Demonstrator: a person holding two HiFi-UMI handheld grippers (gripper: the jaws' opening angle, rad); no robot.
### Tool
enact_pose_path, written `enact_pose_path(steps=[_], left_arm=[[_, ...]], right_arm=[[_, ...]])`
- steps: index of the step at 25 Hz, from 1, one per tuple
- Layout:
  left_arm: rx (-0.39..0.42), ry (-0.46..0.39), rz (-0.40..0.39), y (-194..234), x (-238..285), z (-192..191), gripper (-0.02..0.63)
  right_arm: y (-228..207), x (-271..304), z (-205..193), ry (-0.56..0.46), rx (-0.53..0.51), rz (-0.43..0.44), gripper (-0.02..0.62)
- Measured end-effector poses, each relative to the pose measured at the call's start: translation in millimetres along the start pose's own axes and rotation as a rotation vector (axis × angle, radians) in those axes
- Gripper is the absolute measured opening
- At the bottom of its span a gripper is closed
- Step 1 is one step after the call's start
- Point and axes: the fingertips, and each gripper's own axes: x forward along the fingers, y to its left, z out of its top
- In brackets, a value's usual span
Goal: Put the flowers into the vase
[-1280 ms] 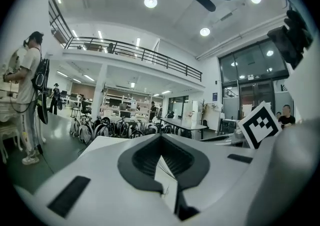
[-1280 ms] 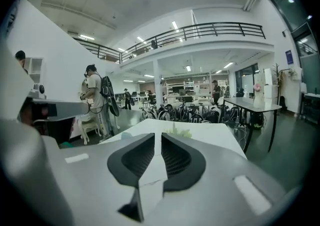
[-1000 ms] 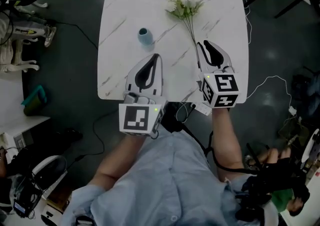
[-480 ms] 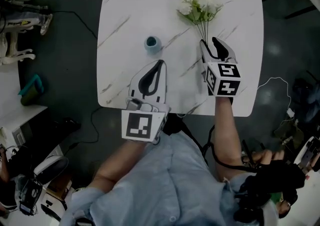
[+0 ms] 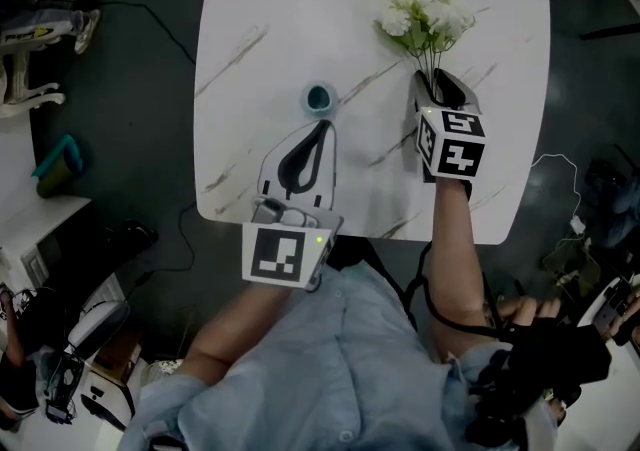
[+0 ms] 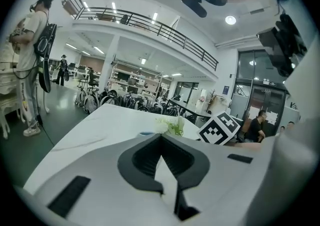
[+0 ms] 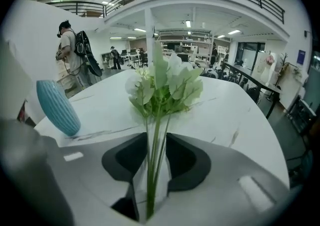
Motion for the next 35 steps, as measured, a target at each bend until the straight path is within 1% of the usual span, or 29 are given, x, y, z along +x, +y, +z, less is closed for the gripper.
enact_pose_path(steps=[4,5,6,10,15,19,23,29,33,35], left_arm=[[-0.009,-0.001,0.012,7,-1,1,0.005],[-0.01,-0.003,0.013,7,-2,1,0.005],[-0.009,-0.005,0.013,7,-2,1,0.005],[-0.01,-0.012,0.016,7,-7,1,0.005],[0.002,-0.042,0.015,-1,-20,6,0.005],[0.018,-0.079,0.014,-10,-37,14,0.005],[0.03,-0.117,0.018,-19,-56,22,0.005],[0.052,-0.197,0.045,-29,-86,35,0.005],[0.059,-0.228,0.054,-34,-105,44,0.005],[0.064,-0.25,0.061,-36,-113,50,0.005]], right_arm=[[1,3,0,0.013,-0.005,-0.002,0.077],[1,3,1,0.01,-0.006,-0.002,0.036],[1,4,1,0.004,-0.007,-0.002,0.013],[4,-2,8,-0.046,0.035,0.041,0.009],[9,-31,28,-0.164,0.104,0.093,0.009],[19,-62,46,-0.259,0.118,0.138,0.008],[31,-99,69,-0.373,0.131,0.189,0.008],[57,-162,109,-0.556,0.155,0.315,0.008],[79,-201,132,-0.668,0.172,0.413,0.008],[90,-220,145,-0.726,0.162,0.461,0.008]])
